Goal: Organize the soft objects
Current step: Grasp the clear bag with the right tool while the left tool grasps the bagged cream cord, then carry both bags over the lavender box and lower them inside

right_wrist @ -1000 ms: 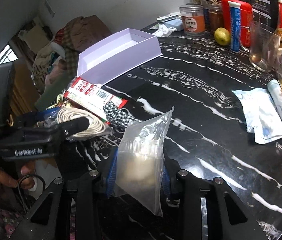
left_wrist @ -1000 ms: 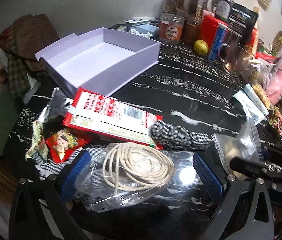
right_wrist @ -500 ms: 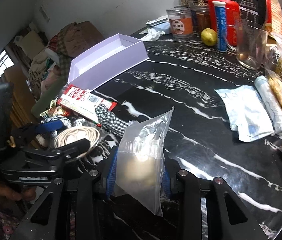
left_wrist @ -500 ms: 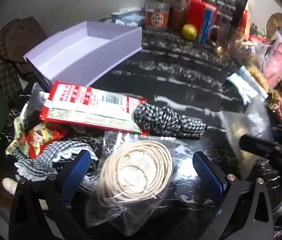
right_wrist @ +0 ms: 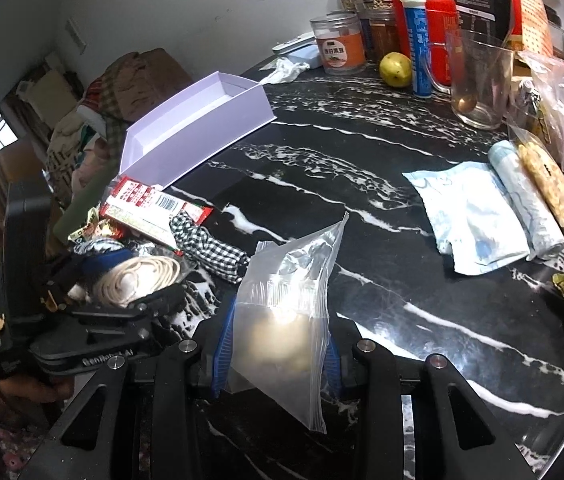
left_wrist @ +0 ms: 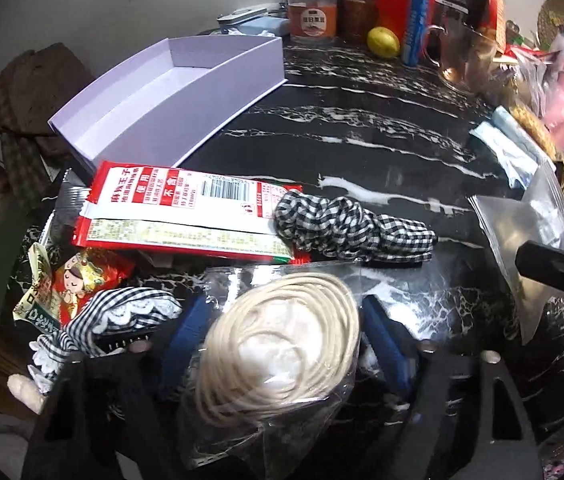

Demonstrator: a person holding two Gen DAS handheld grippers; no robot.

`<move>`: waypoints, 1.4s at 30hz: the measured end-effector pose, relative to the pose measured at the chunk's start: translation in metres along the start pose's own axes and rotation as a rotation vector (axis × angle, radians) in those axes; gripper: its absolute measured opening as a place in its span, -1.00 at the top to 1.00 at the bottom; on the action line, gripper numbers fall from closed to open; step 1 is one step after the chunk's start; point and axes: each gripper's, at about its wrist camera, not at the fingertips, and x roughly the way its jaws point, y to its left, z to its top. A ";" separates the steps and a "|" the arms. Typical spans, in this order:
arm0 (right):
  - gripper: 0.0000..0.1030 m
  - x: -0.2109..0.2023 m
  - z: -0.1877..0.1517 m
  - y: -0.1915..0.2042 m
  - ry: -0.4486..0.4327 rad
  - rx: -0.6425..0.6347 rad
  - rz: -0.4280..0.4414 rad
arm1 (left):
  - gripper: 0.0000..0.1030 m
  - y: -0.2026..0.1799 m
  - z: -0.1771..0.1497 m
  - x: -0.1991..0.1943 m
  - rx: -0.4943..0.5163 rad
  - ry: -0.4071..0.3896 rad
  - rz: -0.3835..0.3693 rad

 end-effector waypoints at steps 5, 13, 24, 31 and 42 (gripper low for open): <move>0.27 0.000 0.000 0.001 -0.006 -0.004 0.005 | -0.27 -0.001 0.002 -0.007 -0.005 -0.027 -0.010; 0.27 0.002 0.002 0.005 -0.005 -0.005 0.034 | -0.27 0.006 0.002 -0.036 -0.035 -0.097 -0.014; 0.27 -0.002 0.014 0.029 -0.041 -0.071 0.080 | -0.27 0.016 0.007 -0.070 -0.060 -0.206 0.014; 0.27 -0.006 0.026 0.055 -0.079 -0.144 0.111 | -0.27 0.025 0.011 -0.093 -0.080 -0.288 0.036; 0.27 -0.018 0.058 0.087 -0.156 -0.240 0.163 | -0.27 0.047 0.032 -0.128 -0.111 -0.422 0.056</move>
